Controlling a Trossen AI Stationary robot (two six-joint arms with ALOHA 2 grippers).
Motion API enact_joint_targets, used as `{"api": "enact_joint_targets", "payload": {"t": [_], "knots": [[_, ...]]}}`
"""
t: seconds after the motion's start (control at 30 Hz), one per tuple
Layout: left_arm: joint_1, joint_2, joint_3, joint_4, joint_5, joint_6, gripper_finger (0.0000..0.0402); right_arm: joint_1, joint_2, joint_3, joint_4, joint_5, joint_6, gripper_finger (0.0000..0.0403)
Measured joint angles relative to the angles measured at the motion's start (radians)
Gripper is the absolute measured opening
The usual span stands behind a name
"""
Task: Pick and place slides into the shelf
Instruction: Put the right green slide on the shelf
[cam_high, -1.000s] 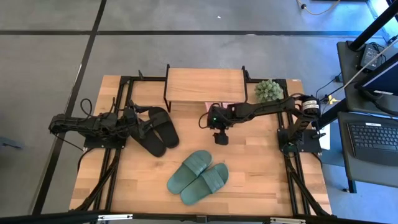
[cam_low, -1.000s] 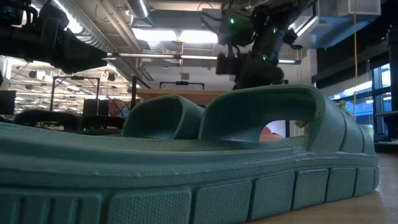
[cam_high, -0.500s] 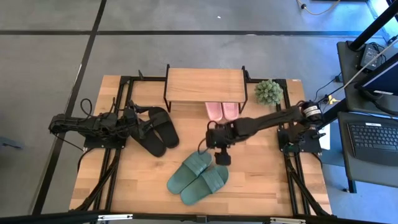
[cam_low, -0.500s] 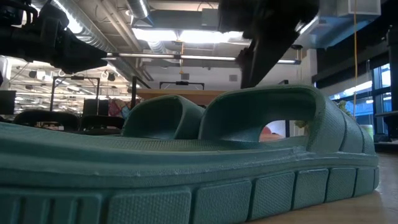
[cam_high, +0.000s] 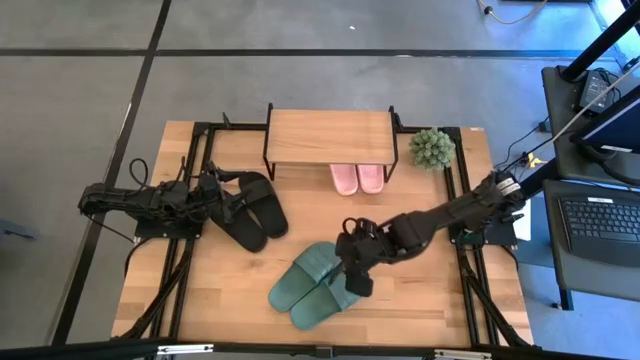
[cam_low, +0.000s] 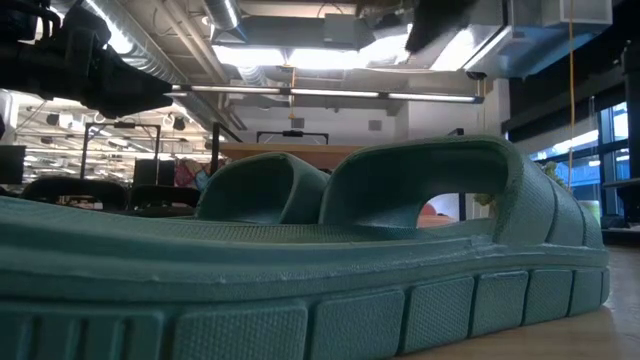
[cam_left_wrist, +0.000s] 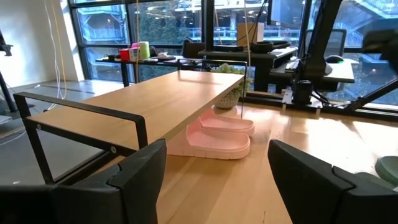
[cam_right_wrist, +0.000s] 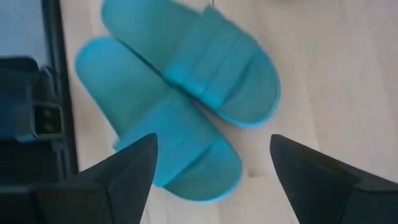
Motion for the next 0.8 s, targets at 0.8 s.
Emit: {"api": "enact_joint_targets", "payload": {"t": [0.8], "knots": [[0.000, 0.000, 0.000, -0.005, 0.074, 0.173, 0.0273, 0.094, 0.302, 0.374, -0.197, 0.140, 0.588, 0.0310]]}}
